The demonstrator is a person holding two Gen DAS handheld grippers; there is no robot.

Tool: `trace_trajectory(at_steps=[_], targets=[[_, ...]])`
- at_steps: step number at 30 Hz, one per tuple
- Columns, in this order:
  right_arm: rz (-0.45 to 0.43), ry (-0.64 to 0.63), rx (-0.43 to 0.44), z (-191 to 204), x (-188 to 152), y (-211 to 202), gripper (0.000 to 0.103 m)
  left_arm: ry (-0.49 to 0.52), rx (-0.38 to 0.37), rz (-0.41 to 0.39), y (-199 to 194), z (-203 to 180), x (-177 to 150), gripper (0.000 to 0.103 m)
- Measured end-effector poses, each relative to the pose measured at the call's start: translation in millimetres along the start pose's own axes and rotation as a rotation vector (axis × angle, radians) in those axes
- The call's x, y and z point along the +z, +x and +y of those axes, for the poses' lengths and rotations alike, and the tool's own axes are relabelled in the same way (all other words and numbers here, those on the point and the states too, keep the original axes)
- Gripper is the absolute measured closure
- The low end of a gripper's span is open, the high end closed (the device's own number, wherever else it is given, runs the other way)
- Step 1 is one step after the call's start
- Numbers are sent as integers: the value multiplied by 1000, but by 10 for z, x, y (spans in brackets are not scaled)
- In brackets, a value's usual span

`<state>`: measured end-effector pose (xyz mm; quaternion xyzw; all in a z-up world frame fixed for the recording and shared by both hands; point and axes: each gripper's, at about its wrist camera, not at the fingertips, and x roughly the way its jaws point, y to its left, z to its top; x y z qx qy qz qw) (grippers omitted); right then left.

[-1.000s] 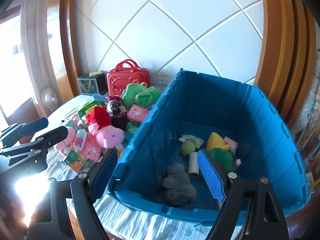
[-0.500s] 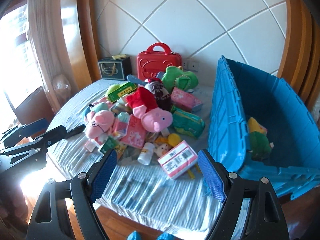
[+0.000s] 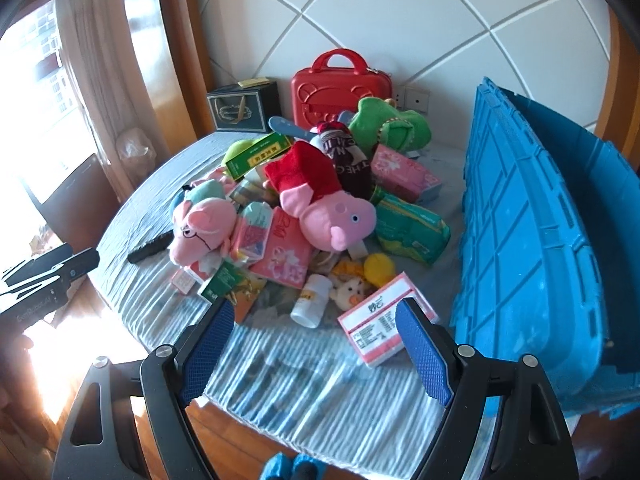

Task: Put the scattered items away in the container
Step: 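Raise both grippers out of the bin and back to the heap, then grasp red-white medicine box with left gripper while right gripper grasps white pill bottle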

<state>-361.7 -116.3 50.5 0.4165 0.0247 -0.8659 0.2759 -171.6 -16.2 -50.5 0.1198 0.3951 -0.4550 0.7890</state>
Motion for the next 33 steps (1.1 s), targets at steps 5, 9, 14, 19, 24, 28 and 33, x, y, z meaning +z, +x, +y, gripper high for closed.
trace_trajectory(at_steps=[5,9,14,19,24,28,33], targets=[[74,-14,46,-72,-18,471,19,-55,42,85,451,153,-105,44],[143,-21,90,-29,-104,774,19,-67,53,136,721,260,-229,44],[213,-9,102,54,-196,1090,19,-56,70,213,1046,425,-299,44],[260,44,71,154,-244,1381,19,-16,43,257,1389,576,-226,44],[298,164,12,229,-272,1626,19,45,-13,297,1824,706,-83,44],[314,236,-51,278,-322,1769,19,128,-69,350,2211,694,-26,44],[323,320,-115,252,-404,1936,19,215,-127,392,2560,627,-51,44]])
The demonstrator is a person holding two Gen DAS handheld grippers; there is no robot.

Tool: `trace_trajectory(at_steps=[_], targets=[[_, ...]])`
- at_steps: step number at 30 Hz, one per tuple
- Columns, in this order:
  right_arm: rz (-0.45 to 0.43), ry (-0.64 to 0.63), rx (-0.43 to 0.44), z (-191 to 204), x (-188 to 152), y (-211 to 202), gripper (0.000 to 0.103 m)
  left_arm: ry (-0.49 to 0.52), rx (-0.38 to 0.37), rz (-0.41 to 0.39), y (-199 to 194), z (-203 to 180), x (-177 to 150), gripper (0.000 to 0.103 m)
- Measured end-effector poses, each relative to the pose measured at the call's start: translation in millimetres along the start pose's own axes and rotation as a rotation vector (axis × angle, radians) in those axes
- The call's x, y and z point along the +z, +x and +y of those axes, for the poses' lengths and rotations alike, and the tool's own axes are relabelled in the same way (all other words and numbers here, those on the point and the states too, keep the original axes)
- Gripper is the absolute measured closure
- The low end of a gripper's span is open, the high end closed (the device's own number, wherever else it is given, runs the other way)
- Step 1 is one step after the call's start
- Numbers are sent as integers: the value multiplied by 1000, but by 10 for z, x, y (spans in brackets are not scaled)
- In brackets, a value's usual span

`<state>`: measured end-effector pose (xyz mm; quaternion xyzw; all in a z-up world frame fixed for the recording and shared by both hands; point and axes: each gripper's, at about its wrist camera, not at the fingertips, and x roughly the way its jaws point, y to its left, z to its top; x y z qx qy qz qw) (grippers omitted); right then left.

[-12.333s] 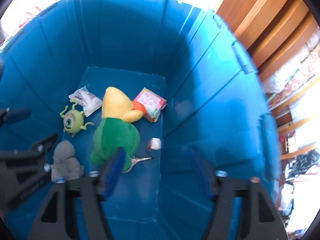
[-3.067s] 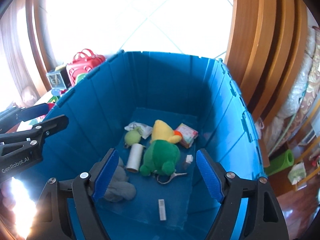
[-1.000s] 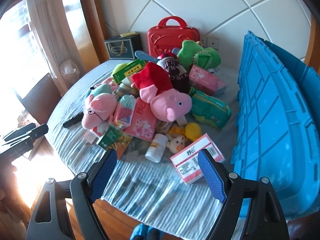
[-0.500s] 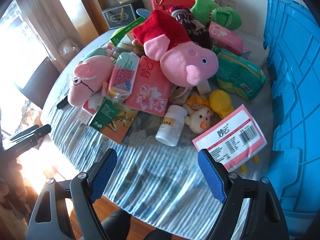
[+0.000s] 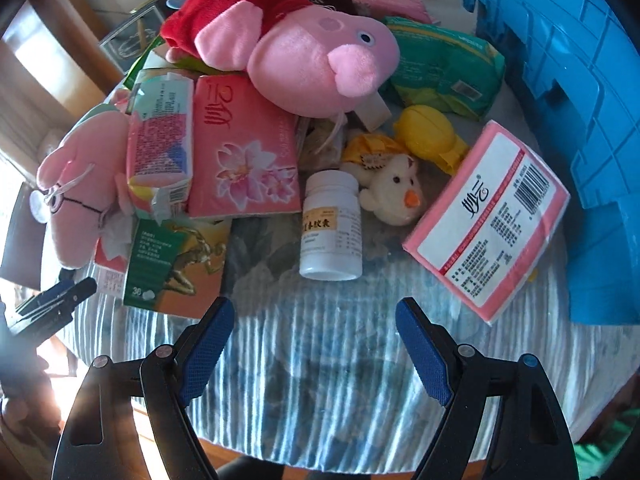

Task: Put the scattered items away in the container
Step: 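Grasp red-white medicine box with left gripper while right gripper grasps white pill bottle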

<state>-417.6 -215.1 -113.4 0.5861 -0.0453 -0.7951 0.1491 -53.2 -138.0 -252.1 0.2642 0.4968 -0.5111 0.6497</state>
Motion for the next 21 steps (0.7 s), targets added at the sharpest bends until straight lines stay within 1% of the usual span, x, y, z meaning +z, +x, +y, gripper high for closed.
trace_trajectory(at_steps=[3,8,11,13,15,17,18,19,20,21], targets=[[8,3,-11,-12,22,81,21,14,-31,30,133,-28,28,44],[33,-23,-33,-64,166,229,26,5,-45,50,264,-79,113,44],[52,-39,-44,-90,262,338,31,5,-29,61,345,-135,169,44],[73,-47,-44,-96,318,430,38,-10,-32,76,416,-154,197,44],[89,-60,-52,-98,362,513,38,-17,-27,85,481,-179,215,44],[102,-65,-52,-105,397,585,42,-10,-16,91,531,-216,217,51],[108,-67,-52,-109,411,614,45,-2,-3,78,527,-239,217,53],[112,-73,-53,-112,423,639,47,5,-4,71,524,-256,220,59],[115,-77,-55,-114,432,663,48,5,-5,69,522,-264,224,59],[121,-84,-55,-118,441,691,52,0,-6,67,520,-264,225,59]])
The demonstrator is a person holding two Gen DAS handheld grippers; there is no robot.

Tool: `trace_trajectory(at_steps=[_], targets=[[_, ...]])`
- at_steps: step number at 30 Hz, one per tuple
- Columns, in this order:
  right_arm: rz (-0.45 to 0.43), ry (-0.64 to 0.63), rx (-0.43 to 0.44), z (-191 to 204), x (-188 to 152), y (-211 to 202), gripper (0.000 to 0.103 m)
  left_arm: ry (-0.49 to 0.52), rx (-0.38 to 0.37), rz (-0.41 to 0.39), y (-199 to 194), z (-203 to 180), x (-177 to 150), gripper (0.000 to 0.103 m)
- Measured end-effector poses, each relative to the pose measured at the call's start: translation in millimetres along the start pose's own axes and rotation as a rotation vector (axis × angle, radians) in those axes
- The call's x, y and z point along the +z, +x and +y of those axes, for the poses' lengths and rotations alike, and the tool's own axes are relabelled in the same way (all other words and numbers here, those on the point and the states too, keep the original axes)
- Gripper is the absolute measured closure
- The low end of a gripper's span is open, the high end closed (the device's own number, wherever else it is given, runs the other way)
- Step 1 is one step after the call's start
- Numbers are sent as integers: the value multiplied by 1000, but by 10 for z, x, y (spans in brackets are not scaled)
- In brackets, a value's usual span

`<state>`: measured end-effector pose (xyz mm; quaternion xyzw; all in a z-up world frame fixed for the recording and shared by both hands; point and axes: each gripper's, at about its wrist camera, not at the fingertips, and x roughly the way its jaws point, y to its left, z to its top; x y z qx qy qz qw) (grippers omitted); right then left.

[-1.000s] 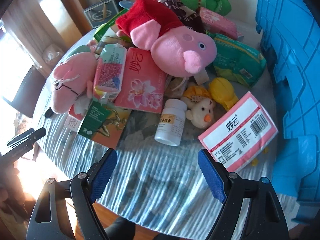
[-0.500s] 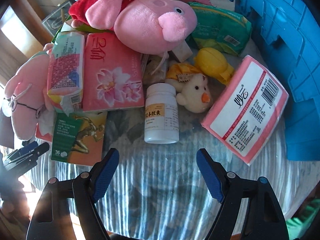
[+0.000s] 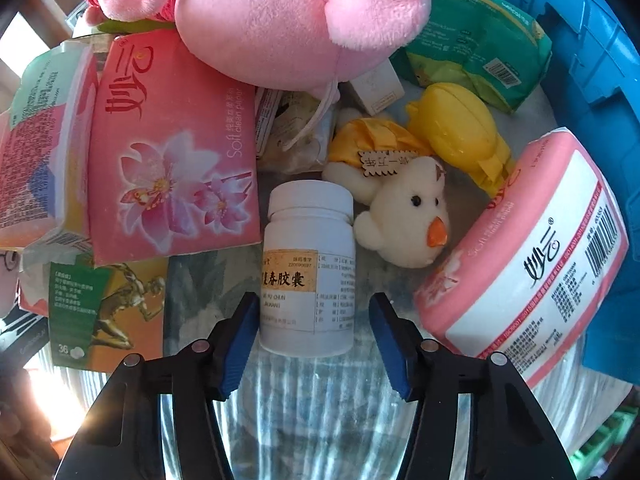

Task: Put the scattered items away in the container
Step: 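Grasp red-white medicine box with left gripper while right gripper grasps white pill bottle, then lift the medicine box and pill bottle and carry both over the bin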

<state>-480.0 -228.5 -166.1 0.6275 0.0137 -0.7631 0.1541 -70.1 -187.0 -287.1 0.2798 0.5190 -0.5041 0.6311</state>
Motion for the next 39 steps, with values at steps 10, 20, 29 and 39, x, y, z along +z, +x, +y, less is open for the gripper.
trace_trajectory(at_steps=[10,20,29,39], targets=[[-3,-23,-4,0,-33,-27,58,-4,-12,-38,-177,2,-95,61],[-31,-12,46,-80,-386,-369,58,4,-24,-122,-613,50,-328,68],[-63,-42,85,-69,-538,-661,58,-25,-23,-120,-713,133,-529,80],[23,-84,43,-142,-630,-520,54,-8,19,-23,-351,-21,-794,78]])
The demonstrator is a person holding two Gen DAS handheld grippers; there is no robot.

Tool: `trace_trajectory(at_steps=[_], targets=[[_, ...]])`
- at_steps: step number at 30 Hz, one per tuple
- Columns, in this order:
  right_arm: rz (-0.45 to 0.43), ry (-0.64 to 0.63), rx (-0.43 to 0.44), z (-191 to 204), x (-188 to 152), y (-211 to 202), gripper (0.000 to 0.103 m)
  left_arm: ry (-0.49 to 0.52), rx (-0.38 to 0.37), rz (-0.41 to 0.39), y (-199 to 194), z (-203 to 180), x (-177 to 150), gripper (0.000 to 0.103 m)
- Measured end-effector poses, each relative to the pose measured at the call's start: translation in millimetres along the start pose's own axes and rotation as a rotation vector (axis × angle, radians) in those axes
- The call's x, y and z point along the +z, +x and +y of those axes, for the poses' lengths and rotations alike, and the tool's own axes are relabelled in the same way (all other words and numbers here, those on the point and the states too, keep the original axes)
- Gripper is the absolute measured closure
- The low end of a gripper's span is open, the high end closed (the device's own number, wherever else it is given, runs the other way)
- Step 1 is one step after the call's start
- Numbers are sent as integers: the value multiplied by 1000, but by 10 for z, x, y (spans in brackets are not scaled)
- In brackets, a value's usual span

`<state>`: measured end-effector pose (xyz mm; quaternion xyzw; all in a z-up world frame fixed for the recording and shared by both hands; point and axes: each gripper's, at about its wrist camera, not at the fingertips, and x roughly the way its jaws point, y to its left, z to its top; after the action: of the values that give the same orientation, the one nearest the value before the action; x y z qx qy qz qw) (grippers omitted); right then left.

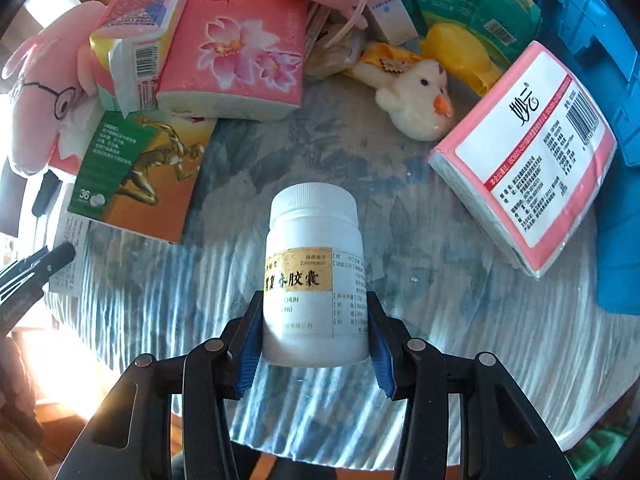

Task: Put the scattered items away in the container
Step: 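Lift the medicine box and pill bottle and carry both over the bin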

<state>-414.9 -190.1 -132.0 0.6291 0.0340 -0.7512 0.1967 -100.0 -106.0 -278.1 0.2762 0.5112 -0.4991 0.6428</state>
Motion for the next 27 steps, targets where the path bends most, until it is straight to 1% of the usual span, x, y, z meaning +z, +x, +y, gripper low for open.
trace_trajectory(at_steps=[3,5,7,9,10,11,12,14,16,18,25,27], targets=[[-1,7,-6,-36,29,-17,53,14,37,15,76,-41,46,73],[-5,6,-11,-43,57,-42,53,18,42,18,103,-57,79,69],[-6,7,-15,-40,87,-56,52,15,39,16,125,-59,115,69],[-8,7,-18,-31,113,-52,52,3,5,4,156,-29,135,69],[-11,4,-27,-24,122,-40,53,-7,-9,-1,160,-15,135,73],[-14,3,-40,-20,125,-33,55,-11,-7,-5,156,-6,132,78],[-23,2,-52,-10,128,-50,57,-13,-6,-8,141,4,121,78],[-40,4,-36,-2,128,-123,57,-24,-5,-26,71,35,83,79],[-61,2,-21,6,135,-232,57,-43,-6,-42,-43,75,46,80],[-85,-5,-3,20,155,-358,57,-58,-8,-75,-212,108,18,81],[-201,-54,65,141,238,-889,57,-86,20,-239,-980,158,-14,81],[-232,-57,71,186,238,-1057,58,-81,18,-282,-1129,247,79,81]])
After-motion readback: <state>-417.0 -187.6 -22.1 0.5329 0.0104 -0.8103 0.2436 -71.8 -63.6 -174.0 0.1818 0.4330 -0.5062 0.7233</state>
